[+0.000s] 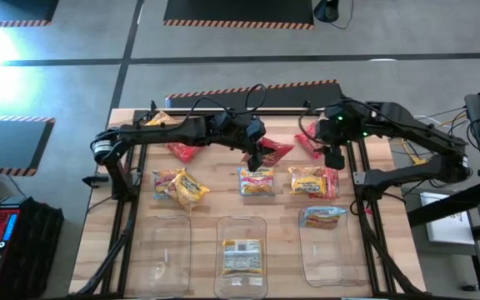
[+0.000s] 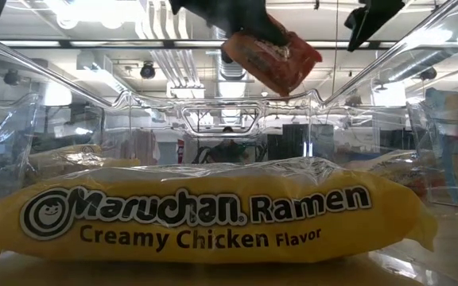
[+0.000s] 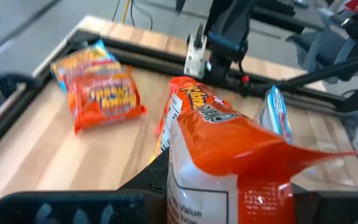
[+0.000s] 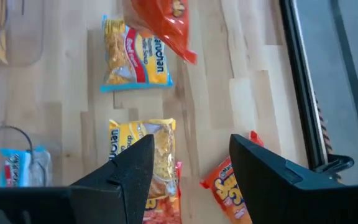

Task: Sort Maruchan noodles
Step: Put the orange noodle pack into the left transparent bin

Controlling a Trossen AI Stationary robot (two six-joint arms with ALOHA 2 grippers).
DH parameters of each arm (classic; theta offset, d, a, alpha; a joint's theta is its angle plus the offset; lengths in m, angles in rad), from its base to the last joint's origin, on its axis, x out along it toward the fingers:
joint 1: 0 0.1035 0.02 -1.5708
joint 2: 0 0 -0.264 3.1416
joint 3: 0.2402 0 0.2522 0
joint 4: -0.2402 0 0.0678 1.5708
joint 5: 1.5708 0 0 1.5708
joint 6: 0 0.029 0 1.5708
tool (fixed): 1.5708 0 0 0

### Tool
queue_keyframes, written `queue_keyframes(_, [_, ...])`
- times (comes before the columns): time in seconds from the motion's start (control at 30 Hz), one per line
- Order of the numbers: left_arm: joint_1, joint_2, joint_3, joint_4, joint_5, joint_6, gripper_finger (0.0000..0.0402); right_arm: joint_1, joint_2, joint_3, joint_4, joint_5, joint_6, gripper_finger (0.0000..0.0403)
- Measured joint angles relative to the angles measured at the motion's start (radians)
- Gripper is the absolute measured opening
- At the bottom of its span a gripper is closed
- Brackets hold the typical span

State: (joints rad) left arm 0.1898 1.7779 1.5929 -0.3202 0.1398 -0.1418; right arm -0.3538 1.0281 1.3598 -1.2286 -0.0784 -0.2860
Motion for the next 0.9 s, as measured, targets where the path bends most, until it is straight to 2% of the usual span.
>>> queue_keyframes(0.33, [-0.071,-0.127,0.0,-0.267,-0.005,-0.026,0.007,0.0,-0.115,-0.167,0.156,-0.038,0.207,0.0198])
queue_keyframes(0.57, [-0.191,-0.228,-0.02,-0.42,-0.174,-0.062,0.0072,0.005,-0.148,-0.296,0.274,-0.093,0.337,0.0199])
queue_keyframes(0.67, [-0.245,-0.287,-0.075,-0.434,-0.214,-0.116,0.0072,0.005,-0.162,-0.331,0.338,-0.139,0.387,0.0199])
queue_keyframes(0.9, [-0.395,-0.495,-0.312,-0.383,-0.37,-0.331,0.0072,0.02,-0.209,-0.359,0.427,-0.132,0.495,0.0199])
